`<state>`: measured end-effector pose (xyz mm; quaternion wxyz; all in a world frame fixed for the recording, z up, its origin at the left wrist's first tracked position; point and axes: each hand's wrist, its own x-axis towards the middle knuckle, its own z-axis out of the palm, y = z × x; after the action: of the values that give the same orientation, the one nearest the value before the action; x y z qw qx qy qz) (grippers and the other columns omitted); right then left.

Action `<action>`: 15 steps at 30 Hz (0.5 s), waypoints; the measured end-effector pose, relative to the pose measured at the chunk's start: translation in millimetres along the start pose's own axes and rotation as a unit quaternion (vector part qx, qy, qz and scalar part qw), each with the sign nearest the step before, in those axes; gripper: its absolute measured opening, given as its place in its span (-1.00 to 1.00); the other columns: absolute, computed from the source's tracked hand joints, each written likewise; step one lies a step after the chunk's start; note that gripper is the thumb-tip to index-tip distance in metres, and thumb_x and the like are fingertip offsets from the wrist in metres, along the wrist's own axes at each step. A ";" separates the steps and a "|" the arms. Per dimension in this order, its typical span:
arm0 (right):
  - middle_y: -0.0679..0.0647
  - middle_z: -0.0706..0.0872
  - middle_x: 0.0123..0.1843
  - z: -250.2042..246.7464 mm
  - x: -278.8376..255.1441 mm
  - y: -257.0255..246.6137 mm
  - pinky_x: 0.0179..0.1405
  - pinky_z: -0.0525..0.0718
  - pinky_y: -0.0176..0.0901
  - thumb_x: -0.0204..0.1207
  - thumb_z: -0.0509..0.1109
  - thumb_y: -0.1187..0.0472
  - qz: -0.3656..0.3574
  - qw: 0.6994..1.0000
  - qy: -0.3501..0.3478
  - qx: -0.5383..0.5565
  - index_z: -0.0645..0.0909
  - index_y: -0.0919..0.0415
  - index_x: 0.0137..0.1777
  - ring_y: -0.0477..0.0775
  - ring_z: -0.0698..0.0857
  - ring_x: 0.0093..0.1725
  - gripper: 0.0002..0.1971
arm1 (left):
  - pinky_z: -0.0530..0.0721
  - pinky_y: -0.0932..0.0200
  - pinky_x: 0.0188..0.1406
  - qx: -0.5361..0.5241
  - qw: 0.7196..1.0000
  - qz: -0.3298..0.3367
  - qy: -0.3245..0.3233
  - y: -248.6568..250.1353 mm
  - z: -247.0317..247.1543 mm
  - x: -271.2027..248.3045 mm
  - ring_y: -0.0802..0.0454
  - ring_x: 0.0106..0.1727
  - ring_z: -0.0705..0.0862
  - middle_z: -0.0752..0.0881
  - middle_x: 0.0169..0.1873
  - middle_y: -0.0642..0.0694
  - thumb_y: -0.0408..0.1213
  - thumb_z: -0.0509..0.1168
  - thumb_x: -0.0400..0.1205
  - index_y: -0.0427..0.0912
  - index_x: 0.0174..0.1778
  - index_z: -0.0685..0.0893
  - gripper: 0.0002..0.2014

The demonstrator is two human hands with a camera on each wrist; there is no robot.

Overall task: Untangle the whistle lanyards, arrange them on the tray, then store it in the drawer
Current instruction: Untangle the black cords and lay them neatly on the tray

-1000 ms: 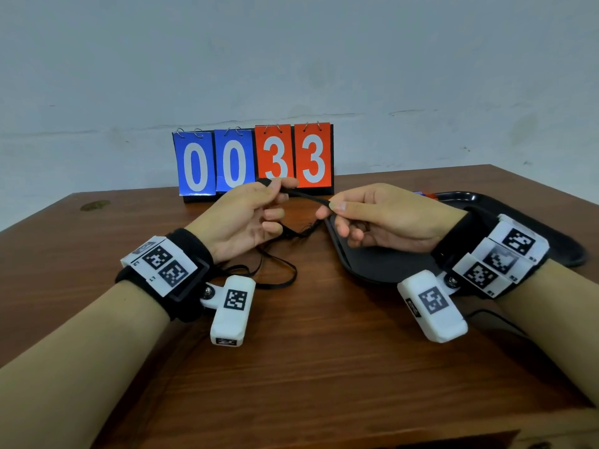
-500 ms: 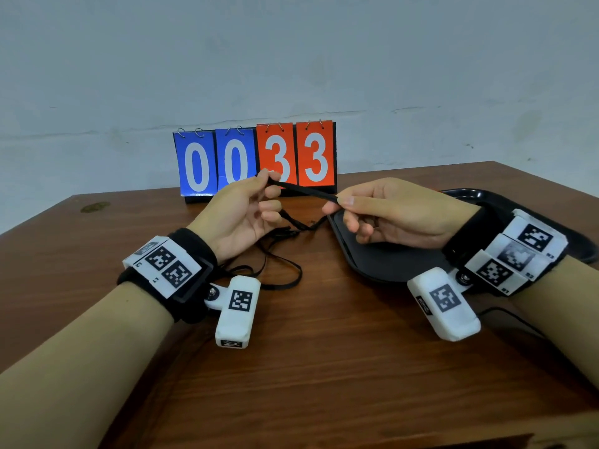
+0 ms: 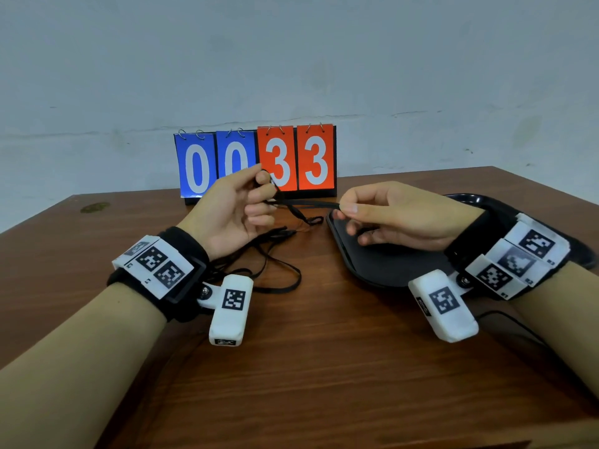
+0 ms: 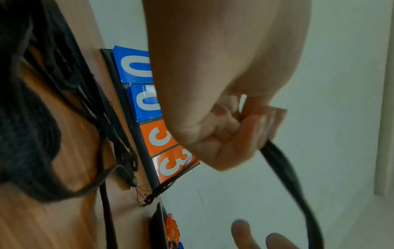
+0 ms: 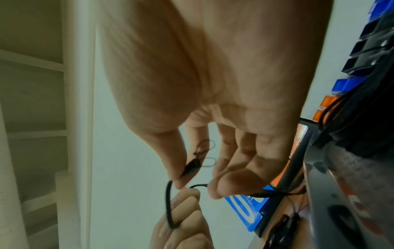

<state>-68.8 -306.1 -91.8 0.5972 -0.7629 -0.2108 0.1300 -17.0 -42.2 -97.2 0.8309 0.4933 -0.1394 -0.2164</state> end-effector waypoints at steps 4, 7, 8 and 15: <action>0.10 0.63 0.49 5.3 -3.5 -4.0 -0.06 0.71 -0.16 0.57 0.40 0.12 -0.030 0.999 -0.013 0.008 0.73 0.14 -0.16 0.04 0.75 -0.02 -0.85 | 0.21 0.32 -0.61 0.049 0.988 -0.052 -0.139 -2.2 11.9 -8.5 0.17 -0.67 0.17 0.33 -0.65 0.08 -0.09 0.09 0.85 -0.13 -0.16 0.59 -0.66; -0.05 0.53 0.60 9.9 -5.9 -6.6 -0.12 0.74 -0.13 0.58 0.38 0.15 -0.051 0.998 -0.039 -0.006 0.65 0.21 -0.16 0.06 0.75 -0.13 -0.84 | 0.14 0.27 -0.58 0.074 0.977 -0.066 -0.189 -6.5 19.0 -13.0 0.14 -0.65 0.09 0.21 -0.68 0.05 -0.12 0.06 0.85 -0.20 -0.05 0.64 -0.67; -0.05 0.54 0.58 11.1 -6.4 -7.0 -0.13 0.74 -0.12 0.59 0.38 0.15 -0.053 0.997 -0.048 -0.010 0.65 0.21 -0.15 0.06 0.75 -0.14 -0.85 | 0.14 0.26 -0.58 0.080 0.975 -0.068 -0.196 -7.3 20.6 -14.1 0.13 -0.65 0.09 0.19 -0.68 0.05 -0.13 0.06 0.85 -0.21 -0.03 0.66 -0.66; 0.06 0.79 -0.07 14.0 -10.1 -8.0 -0.16 0.69 -0.15 0.65 0.30 0.22 -0.049 0.994 -0.095 -0.033 0.63 0.26 0.02 0.01 0.72 -0.21 -0.87 | 0.10 0.23 -0.56 0.140 0.972 -0.061 -0.178 -9.0 20.8 -13.7 0.12 -0.64 0.06 0.31 -0.71 0.09 -0.14 0.13 0.82 -0.24 -0.05 0.75 -0.65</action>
<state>-85.3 -297.3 -88.2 0.5548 -0.7552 -0.3074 0.1656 -40.2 -55.0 -95.5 0.7003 0.5661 -0.2841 -0.3293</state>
